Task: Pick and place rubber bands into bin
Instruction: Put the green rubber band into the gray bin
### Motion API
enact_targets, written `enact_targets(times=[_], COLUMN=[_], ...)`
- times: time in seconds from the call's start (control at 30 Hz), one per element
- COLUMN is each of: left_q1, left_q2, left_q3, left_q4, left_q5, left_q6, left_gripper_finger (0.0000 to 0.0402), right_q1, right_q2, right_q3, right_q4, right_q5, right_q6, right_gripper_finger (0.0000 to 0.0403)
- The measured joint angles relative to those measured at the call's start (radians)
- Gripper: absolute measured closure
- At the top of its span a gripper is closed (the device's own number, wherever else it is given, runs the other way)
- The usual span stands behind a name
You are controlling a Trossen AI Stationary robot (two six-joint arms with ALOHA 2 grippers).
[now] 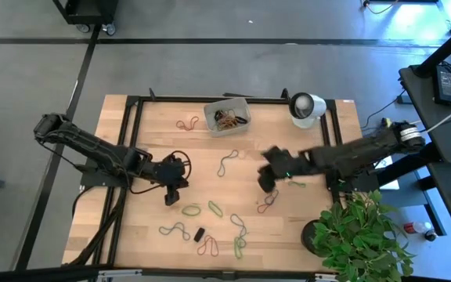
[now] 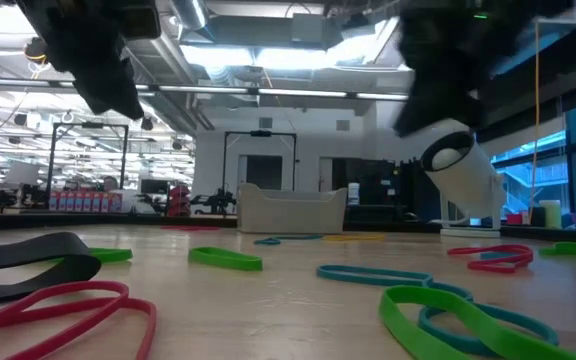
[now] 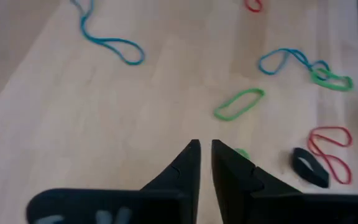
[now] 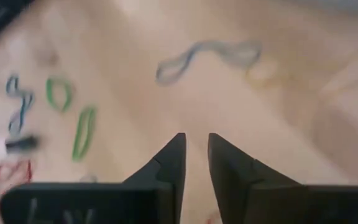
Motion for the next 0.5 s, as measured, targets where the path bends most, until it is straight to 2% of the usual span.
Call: enact_targets(times=[0.2,0.37,0.5], left_q1=[-0.076,-0.105,-0.097], left_q2=[0.123,0.306,0.461], left_q3=[0.117,0.272,0.352], left_q4=[-0.018,-0.196,-0.291], left_q5=[-0.026,-0.066,-0.04], left_q6=[-0.027,-0.082,-0.132], left_gripper_finger=[0.034,0.0332,0.0324], right_q1=[0.141,0.218,0.274], right_q2=[-0.036,-0.038,-0.038], right_q3=[-0.125,-0.144,-0.144], right_q4=[0.033,0.017,-0.003], right_q5=[0.003,0.003,0.004], right_q6=[0.083,0.086,0.059], right_gripper_finger=[0.0365,0.0385,0.0394])
